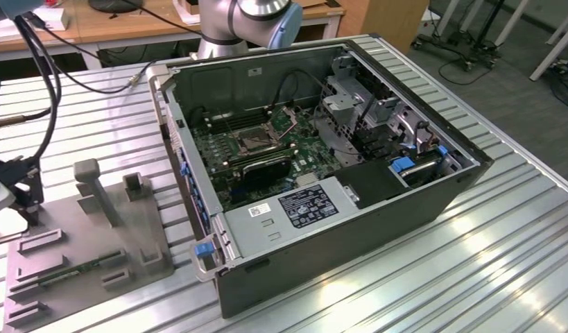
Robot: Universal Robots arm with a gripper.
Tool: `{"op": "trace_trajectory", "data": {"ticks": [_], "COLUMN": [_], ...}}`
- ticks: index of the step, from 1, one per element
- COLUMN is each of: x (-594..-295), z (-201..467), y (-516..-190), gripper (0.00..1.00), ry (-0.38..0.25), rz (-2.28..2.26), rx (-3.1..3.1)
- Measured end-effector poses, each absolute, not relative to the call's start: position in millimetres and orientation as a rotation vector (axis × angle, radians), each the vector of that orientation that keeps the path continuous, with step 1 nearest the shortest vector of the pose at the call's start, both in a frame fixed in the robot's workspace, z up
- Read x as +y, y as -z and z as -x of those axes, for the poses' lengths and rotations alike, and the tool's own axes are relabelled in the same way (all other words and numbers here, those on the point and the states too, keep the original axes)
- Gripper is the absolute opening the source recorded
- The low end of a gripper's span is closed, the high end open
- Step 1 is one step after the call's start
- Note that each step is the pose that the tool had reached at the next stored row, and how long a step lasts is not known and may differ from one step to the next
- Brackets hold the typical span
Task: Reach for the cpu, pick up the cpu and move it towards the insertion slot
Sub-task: 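Pick up the cpu and move it towards the insertion slot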
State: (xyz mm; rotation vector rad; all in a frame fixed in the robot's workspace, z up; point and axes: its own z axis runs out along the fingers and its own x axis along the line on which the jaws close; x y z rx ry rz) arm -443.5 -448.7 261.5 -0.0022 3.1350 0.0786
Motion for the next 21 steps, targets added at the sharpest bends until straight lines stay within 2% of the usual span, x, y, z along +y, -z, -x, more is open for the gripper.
{"op": "trace_trajectory", "data": {"ticks": [21], "x": [-448.7], "z": [443.5], "y": [-281.7], "gripper": [0.54], "ry": [-0.079], "rz": [0.002], "rx": [3.135]}}
